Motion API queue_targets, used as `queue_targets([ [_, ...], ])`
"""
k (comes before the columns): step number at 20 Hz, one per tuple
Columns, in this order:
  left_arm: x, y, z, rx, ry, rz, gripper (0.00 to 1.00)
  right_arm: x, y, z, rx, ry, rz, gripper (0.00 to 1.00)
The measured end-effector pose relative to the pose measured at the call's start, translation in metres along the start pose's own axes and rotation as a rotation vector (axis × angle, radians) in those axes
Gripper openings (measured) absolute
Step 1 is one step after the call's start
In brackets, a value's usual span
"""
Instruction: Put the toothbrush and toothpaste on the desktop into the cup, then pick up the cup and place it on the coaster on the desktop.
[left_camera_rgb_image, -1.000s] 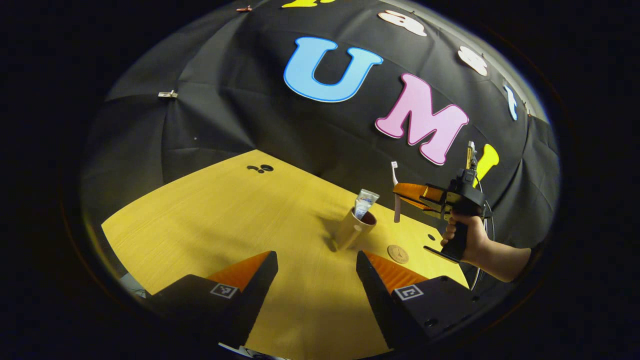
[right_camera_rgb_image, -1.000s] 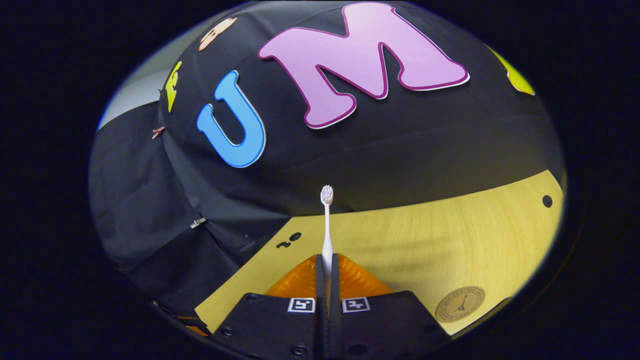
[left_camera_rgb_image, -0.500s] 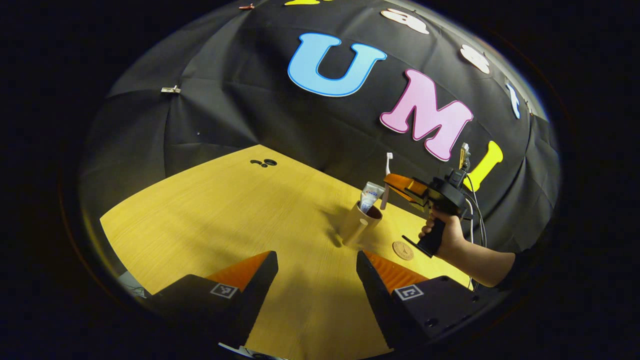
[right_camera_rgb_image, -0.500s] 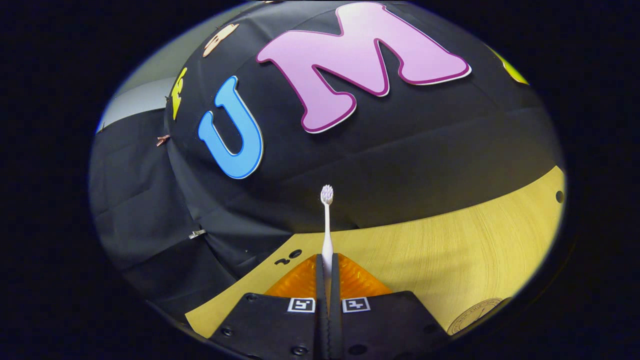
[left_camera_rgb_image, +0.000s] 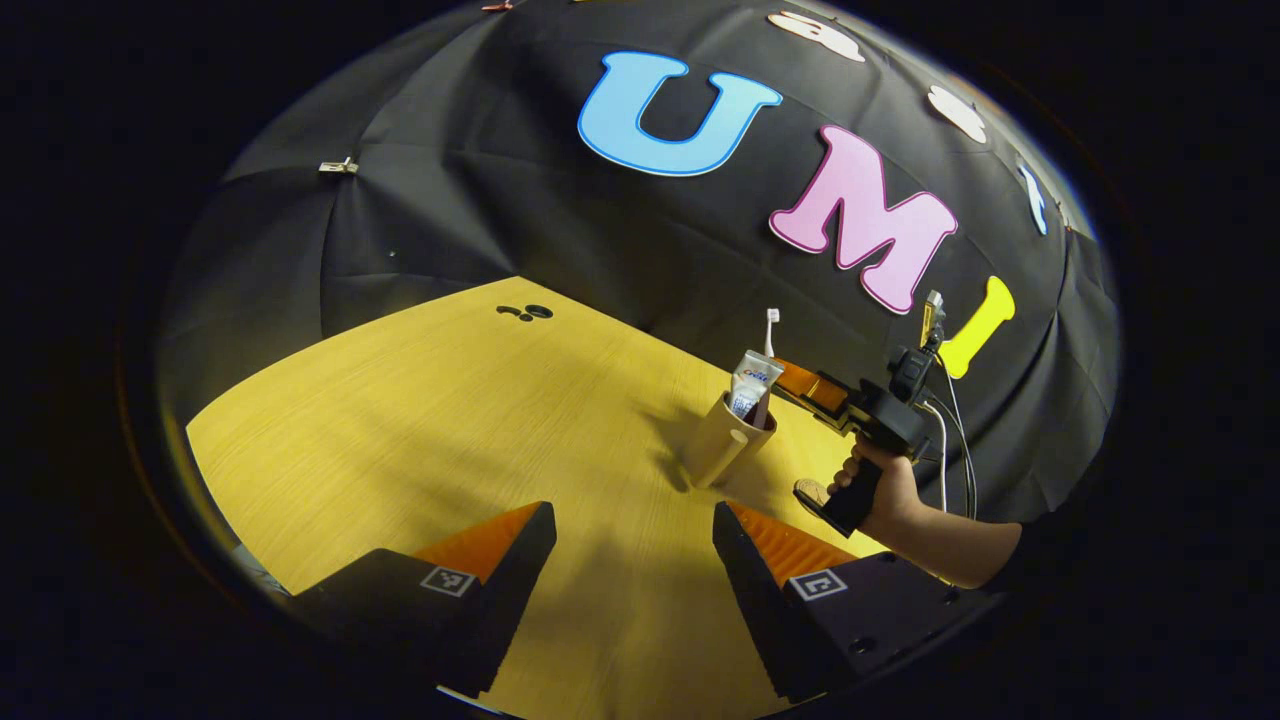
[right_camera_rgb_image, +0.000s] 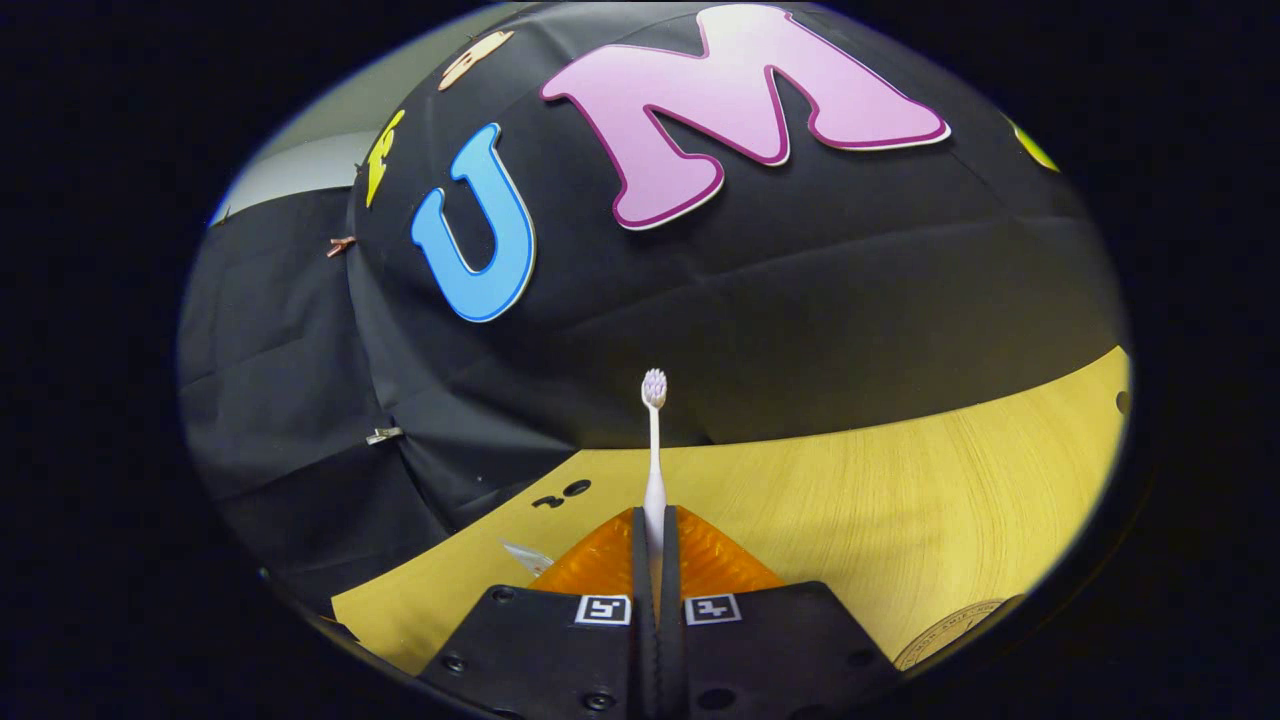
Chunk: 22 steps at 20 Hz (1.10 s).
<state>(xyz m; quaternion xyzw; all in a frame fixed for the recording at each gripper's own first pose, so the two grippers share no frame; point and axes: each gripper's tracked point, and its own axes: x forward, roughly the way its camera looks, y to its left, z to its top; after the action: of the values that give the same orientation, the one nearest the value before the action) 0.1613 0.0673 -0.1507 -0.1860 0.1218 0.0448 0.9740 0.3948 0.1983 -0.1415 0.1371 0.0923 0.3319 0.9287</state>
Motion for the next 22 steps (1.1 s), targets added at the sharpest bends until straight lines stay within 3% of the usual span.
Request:
queue_targets([
  [6,0.010,-0.014,-0.011,0.019,0.033,-0.025,0.98,-0.008,-0.008,-0.009,-0.013,-0.020,-0.047,0.06],
  [9,0.015,-0.022,-0.013,0.032,0.034,-0.045,0.98,-0.018,-0.001,-0.012,-0.018,-0.005,-0.026,0.09],
  [11,0.019,-0.028,-0.009,0.041,0.030,-0.060,0.98,-0.021,-0.002,-0.014,-0.030,0.009,-0.037,0.16],
  [14,0.025,-0.040,0.002,0.062,0.023,-0.083,0.98,-0.036,-0.019,0.009,-0.012,-0.025,-0.094,0.55],
  [15,0.029,-0.043,0.006,0.072,0.020,-0.092,0.98,-0.046,-0.028,0.018,0.005,-0.037,-0.116,0.76],
  [16,0.032,-0.047,0.010,0.082,0.019,-0.102,0.98,-0.055,-0.040,0.028,0.016,-0.049,-0.138,0.84],
  [18,0.042,-0.054,0.016,0.104,0.023,-0.119,0.98,-0.075,-0.069,0.045,0.012,-0.070,-0.197,0.96],
  [22,0.064,-0.059,0.020,0.183,0.065,-0.119,0.98,-0.122,-0.127,0.064,-0.018,-0.067,-0.324,0.98],
])
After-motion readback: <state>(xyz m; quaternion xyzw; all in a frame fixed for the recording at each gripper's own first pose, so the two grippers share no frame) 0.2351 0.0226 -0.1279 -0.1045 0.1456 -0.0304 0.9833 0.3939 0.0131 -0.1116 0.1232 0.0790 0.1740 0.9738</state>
